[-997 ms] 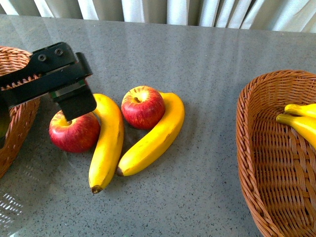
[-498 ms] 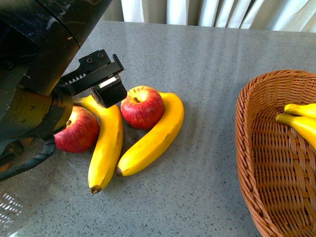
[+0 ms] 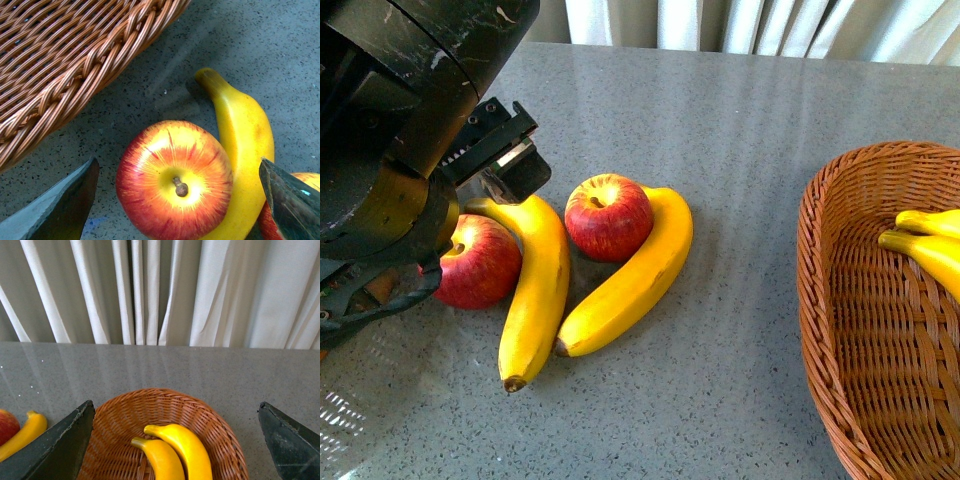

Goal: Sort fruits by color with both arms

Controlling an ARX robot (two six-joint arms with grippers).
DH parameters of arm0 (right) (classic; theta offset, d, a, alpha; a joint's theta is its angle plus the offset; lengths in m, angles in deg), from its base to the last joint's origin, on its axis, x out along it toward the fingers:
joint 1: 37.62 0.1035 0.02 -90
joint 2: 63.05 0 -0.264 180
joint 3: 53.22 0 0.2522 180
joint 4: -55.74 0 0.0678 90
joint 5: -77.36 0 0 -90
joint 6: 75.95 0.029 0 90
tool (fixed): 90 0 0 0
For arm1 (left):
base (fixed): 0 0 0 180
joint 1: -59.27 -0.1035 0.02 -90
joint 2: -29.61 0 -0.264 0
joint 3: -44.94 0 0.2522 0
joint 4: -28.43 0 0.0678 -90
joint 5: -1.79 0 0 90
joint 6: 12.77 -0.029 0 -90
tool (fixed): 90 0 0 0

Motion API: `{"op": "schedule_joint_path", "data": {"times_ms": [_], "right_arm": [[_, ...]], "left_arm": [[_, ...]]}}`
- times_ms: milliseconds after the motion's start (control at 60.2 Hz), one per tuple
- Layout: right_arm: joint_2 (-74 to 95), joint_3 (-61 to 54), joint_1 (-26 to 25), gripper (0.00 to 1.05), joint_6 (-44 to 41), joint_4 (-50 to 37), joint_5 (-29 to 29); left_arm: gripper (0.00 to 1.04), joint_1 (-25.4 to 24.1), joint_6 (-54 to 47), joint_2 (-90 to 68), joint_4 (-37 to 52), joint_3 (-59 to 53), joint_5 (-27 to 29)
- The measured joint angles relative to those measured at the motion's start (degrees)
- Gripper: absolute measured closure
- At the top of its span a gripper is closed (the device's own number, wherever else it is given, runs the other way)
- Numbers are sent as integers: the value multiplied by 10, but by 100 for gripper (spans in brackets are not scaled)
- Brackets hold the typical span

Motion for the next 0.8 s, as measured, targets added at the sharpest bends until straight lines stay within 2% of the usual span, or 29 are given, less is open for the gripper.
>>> {"op": "schedule_joint_path", "data": {"times_ms": [798], "right_arm": [[0,0,0,9,0,0,0]], "left_arm": [[9,-6,30,-55,5,19,-33]]}}
